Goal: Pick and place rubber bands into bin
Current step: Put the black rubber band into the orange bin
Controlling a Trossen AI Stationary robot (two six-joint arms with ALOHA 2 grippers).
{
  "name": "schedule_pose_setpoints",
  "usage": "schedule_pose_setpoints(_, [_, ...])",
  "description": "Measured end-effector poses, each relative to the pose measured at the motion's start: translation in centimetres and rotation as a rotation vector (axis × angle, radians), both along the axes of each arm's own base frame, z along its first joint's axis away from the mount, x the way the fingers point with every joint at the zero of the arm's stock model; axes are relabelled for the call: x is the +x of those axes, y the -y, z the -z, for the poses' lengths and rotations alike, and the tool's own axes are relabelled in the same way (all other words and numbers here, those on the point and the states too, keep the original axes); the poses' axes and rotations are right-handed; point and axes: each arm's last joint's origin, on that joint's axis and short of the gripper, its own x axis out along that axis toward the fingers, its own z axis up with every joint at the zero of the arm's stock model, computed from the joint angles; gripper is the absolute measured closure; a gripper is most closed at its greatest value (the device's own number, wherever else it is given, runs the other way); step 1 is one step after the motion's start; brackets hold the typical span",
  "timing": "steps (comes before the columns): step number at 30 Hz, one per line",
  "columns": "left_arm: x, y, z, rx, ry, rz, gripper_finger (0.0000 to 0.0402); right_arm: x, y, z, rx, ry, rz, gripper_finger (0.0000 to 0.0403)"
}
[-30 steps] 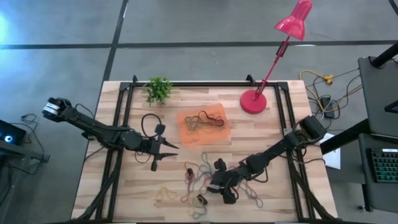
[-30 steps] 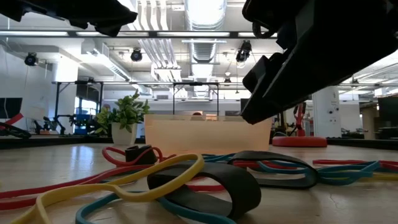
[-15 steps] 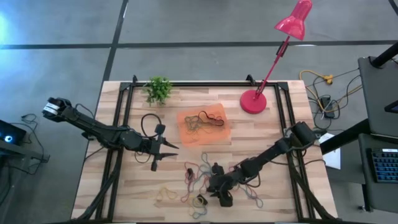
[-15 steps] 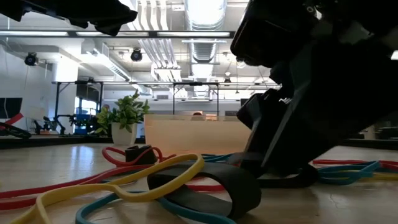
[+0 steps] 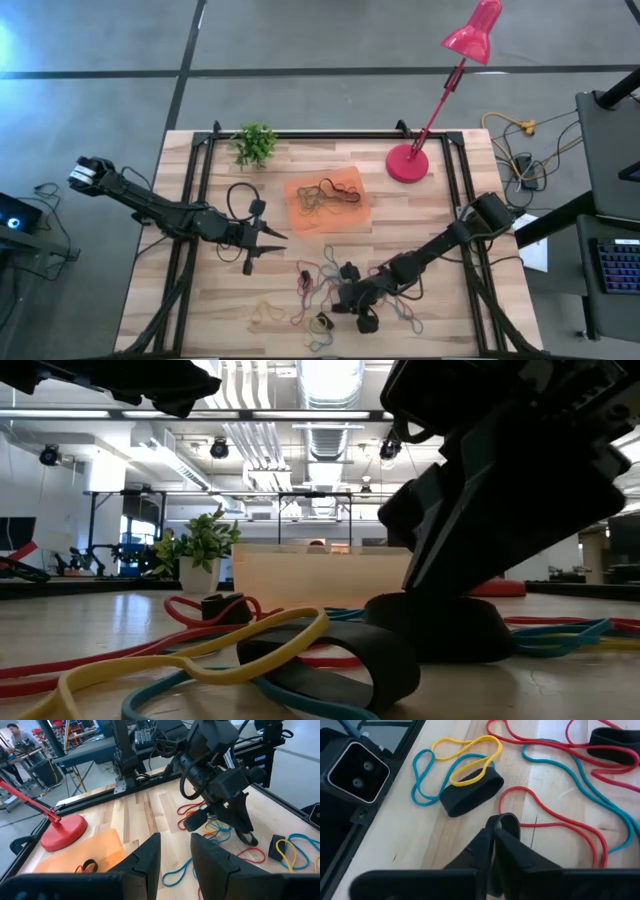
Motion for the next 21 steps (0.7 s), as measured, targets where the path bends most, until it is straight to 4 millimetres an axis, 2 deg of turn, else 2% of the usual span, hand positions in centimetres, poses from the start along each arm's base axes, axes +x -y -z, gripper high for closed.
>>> schedule_pose_setpoints(5, [0.00, 0.00, 0.00, 0.000, 0.000, 0.000, 0.0310, -0.12, -0.03, 0.02, -0.009, -0.007, 0.001, 0.0394])
schedule_pose_setpoints(21, [0.05, 0.02, 0.08, 0.001, -0.004, 0.000, 0.0310, -0.32, -0.30, 0.10, 0.032, -0.038, 0.032, 0.0390])
